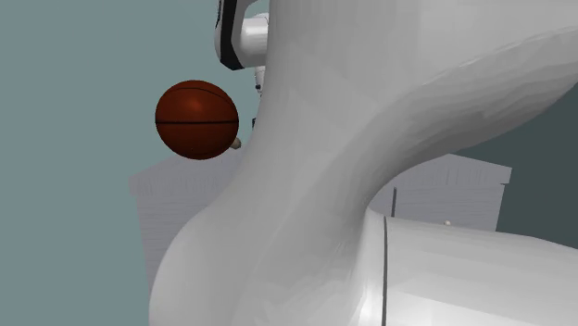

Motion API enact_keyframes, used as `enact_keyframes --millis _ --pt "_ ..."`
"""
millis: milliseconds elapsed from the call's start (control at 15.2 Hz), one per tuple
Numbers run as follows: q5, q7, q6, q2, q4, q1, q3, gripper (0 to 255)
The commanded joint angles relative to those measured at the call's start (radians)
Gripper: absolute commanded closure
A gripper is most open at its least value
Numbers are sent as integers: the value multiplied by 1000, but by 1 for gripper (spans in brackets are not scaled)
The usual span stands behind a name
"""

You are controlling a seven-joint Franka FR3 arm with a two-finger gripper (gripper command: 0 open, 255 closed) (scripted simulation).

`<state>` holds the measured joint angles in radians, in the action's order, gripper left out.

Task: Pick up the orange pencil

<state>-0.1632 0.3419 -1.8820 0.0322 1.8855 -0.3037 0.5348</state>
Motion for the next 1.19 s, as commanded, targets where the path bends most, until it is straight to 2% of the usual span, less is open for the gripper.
enact_keyframes --millis 0,264,330,858,1122 --pt "-6 9 -25 9 18 -2 2 0" --pt "-13 17 -58 17 44 -3 1 0" --pt "-13 16 -58 18 44 -2 1 255" --pt "-9 10 -69 8 62 2 -2 255" --pt "-5 8 -20 8 14 -1 3 255"
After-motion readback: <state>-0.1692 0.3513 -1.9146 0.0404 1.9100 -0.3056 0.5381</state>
